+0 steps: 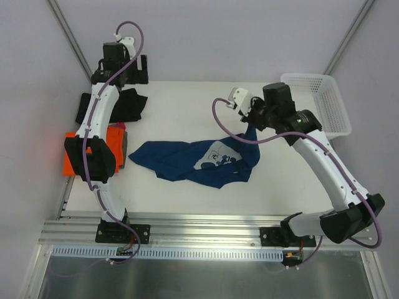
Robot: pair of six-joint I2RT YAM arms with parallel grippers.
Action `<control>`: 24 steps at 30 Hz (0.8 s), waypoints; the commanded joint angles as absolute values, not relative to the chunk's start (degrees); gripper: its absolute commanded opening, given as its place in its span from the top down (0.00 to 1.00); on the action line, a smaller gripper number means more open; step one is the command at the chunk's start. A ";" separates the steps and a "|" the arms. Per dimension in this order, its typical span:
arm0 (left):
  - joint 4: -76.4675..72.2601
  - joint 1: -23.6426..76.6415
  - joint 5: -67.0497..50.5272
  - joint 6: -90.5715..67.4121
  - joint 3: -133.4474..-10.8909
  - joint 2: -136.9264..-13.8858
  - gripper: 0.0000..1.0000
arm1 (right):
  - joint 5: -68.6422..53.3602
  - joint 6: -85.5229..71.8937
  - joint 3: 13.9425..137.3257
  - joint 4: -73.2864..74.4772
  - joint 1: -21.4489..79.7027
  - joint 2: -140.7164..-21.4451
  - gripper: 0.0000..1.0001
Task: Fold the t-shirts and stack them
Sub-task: Flatten the tshirt out
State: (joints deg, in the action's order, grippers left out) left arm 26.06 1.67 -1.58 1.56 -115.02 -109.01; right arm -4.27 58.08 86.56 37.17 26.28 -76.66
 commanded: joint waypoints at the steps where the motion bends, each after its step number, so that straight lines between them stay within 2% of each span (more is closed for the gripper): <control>1: 28.39 4.22 -13.61 -1.56 -109.17 -106.35 0.15 | -9.32 57.66 87.54 41.82 29.00 -74.27 1.00; 6: 30.58 6.15 -26.86 -4.65 -103.11 -109.06 0.16 | -12.56 55.29 89.03 45.17 29.44 -73.92 0.99; 8: 30.76 6.42 -30.05 -6.32 -101.96 -109.69 0.16 | -10.13 51.86 90.08 42.56 29.36 -73.31 1.00; 11: 30.32 6.50 -28.57 -8.25 -101.77 -109.77 0.14 | -5.73 53.86 91.57 33.68 29.27 -75.14 1.00; 14: 29.71 5.54 -23.91 -8.88 -104.84 -109.16 0.11 | -3.69 56.94 98.68 30.06 28.04 -82.68 1.00; 18: 29.44 3.52 -19.79 -7.39 -111.78 -107.15 0.04 | -3.08 58.36 115.26 29.25 27.60 -98.75 1.00; 19: 29.44 3.25 -18.47 -5.64 -112.84 -106.62 0.02 | -3.16 57.40 129.41 30.75 27.77 -108.10 1.00; 22: 29.27 2.38 -13.73 -2.48 -115.05 -103.46 0.01 | -3.34 55.28 153.72 32.36 31.45 -121.24 1.00; 23: 29.27 2.20 -10.93 -1.76 -115.14 -101.62 0.01 | -2.38 56.85 152.59 29.47 35.38 -120.68 1.00; 24: 29.18 2.02 -8.81 -1.24 -115.05 -100.73 0.01 | -2.20 60.52 148.05 20.57 37.59 -118.32 1.00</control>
